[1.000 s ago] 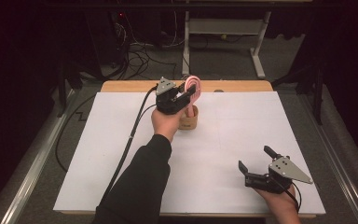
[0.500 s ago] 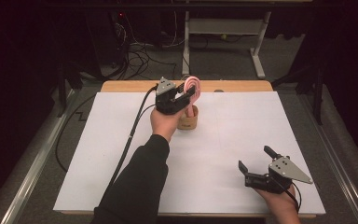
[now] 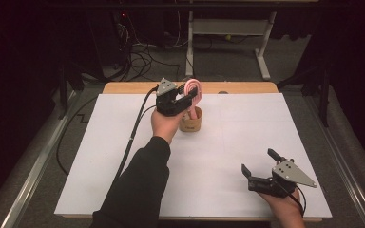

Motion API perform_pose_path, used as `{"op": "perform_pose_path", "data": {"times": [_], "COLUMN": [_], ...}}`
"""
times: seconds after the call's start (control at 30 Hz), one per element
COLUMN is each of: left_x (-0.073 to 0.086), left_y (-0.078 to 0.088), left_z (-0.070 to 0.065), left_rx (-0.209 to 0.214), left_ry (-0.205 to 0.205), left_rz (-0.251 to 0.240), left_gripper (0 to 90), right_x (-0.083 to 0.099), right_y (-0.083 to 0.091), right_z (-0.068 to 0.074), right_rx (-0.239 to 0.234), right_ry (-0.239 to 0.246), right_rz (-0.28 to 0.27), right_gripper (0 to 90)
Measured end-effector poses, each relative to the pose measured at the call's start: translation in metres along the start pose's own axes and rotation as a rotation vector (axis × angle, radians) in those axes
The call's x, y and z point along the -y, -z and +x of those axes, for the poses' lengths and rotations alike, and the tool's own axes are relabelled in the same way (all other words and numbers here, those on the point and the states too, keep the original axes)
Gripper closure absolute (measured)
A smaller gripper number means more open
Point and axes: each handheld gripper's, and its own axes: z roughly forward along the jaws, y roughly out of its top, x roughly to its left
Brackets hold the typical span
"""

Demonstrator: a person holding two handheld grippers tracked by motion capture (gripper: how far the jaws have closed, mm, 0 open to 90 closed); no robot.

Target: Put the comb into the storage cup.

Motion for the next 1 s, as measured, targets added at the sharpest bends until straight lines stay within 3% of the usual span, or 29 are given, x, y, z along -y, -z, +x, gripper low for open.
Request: {"op": "perform_pose_path", "data": {"times": [0.37, 1.0], "left_x": [-0.004, -0.008], "left_y": [0.003, -0.002], "left_z": [0.008, 0.014], "left_rx": [-0.021, -0.048], "left_ry": [-0.004, -0.026], "left_rz": [-0.007, 0.022], "left_gripper": [54.9, 54.9], "right_x": [0.0, -0.001], "right_y": [0.0, 0.001], "right_z": [0.0, -0.001], "right_rx": [-0.004, -0.008], "right_ry": [-0.011, -0.025], "right_rz": [-0.001, -0.012], "right_gripper": [0.1, 0.1]}}
